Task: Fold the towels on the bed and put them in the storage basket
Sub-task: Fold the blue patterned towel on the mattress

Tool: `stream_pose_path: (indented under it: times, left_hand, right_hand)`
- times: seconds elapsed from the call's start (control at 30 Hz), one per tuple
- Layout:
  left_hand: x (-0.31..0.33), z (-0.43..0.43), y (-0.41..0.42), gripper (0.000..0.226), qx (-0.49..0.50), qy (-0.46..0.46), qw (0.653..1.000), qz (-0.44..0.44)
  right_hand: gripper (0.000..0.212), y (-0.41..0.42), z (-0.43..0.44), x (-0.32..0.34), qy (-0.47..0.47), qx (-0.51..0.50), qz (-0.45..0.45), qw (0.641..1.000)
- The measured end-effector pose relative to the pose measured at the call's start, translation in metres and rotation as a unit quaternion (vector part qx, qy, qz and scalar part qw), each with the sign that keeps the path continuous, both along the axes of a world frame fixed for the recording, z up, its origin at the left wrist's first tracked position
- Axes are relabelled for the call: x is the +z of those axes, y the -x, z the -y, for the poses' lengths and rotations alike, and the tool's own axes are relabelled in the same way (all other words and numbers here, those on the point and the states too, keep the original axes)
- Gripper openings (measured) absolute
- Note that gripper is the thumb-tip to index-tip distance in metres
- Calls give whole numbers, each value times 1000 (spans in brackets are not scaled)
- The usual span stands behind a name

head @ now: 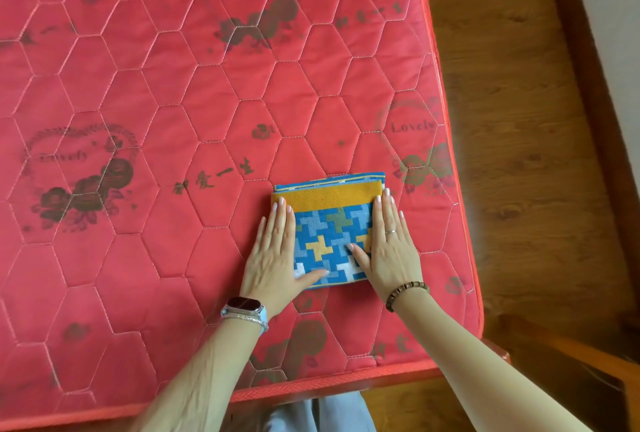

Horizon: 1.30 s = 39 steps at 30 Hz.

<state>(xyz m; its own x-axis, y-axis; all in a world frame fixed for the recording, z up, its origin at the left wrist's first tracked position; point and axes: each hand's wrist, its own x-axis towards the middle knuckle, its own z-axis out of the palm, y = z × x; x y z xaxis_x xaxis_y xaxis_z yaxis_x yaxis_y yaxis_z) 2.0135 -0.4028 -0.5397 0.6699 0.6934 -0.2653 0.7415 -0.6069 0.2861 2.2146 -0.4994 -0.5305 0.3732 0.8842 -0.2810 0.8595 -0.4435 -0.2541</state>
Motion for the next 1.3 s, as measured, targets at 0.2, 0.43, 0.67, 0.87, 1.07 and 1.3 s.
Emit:
stream_pose_path:
  times: [0.2, 0.43, 0.67, 0.87, 1.07, 1.3]
  left_hand:
    - [14, 4, -3, 109, 128, 105, 970, 177]
    - [29, 4, -17, 61, 474, 264, 795, 271]
    - [30, -11, -17, 27, 491, 444, 697, 277]
    - [44, -8, -13, 26, 481, 497, 644, 326]
    - [80, -10, -3, 25, 467, 482, 649, 359]
    - [159, -30, 4, 18, 461, 439, 659, 400]
  right_hand:
    - [80, -8, -3, 17, -69, -65, -173, 980]
    - [69, -19, -8, 31, -64, -288, -334, 895]
    - [40, -29, -19, 31, -7, -338, -356, 871]
    - [19, -32, -16, 45, -16, -315, -416, 853]
    - [23, -27, -15, 79, -26, -302, -460, 834]
    - [21, -19, -32, 153, -71, -283, -502, 814]
